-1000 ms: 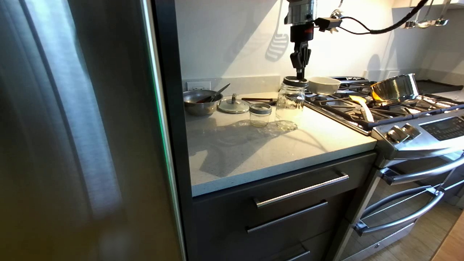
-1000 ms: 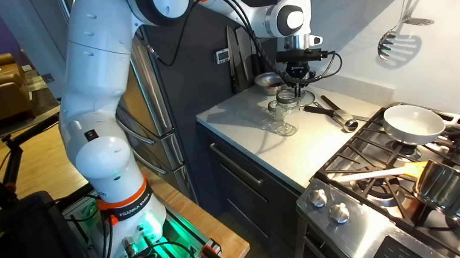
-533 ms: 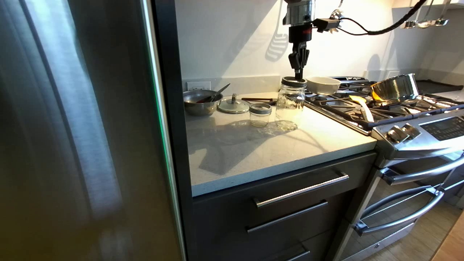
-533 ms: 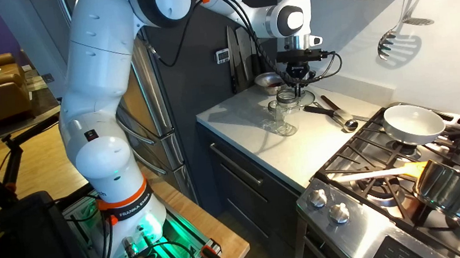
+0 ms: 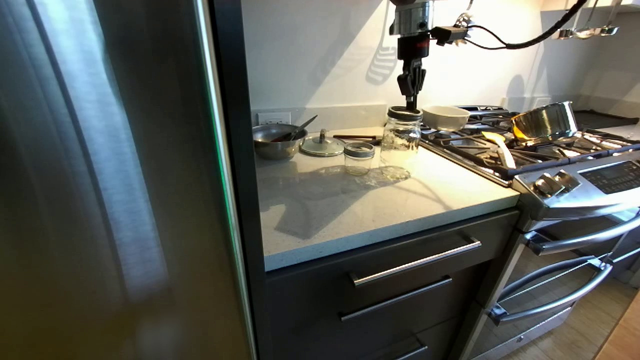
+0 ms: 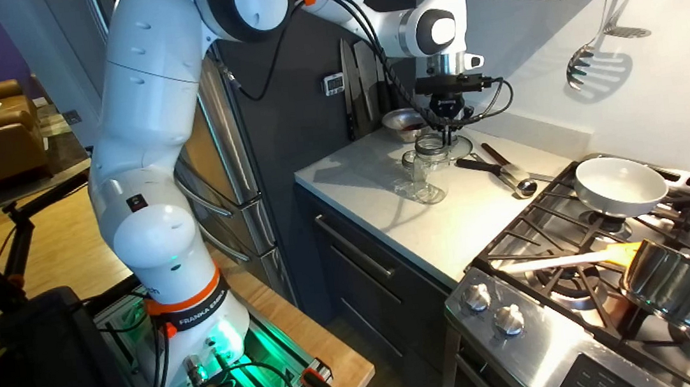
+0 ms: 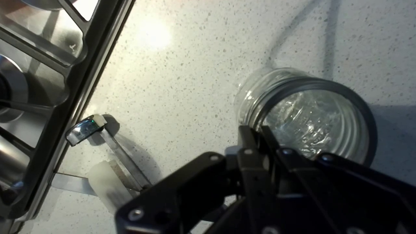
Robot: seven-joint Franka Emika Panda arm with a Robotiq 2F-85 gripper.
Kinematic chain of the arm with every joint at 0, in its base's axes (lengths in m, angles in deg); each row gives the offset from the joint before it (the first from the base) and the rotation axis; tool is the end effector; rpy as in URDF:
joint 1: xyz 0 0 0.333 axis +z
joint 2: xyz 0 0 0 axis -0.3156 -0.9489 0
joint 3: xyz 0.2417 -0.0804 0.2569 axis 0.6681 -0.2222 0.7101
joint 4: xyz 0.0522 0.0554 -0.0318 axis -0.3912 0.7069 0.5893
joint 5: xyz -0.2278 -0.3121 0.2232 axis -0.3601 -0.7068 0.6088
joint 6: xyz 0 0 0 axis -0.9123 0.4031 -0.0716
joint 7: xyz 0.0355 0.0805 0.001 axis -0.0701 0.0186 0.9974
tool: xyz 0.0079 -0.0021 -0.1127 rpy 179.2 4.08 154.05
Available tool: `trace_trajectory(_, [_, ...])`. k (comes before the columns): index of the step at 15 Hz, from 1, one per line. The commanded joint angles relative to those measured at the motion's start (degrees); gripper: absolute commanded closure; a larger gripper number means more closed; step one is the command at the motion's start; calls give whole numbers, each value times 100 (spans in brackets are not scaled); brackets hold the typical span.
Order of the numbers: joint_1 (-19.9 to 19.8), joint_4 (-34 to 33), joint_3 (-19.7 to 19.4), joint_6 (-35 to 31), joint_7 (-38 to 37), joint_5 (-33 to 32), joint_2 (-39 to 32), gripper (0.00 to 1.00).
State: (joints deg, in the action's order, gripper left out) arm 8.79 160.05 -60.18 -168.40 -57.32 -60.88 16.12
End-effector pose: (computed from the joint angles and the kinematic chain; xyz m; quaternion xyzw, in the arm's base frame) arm 0.7328 -0.1711 0.3544 0.9794 0.1868 -0.0468 0.0606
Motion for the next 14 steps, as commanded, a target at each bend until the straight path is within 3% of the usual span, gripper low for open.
trace_trajectory(1, [-53,-112,55,145,-2,-30,-96,98])
trace_trajectory(14, [-33,-94,39,131,-22,-109,-129,98])
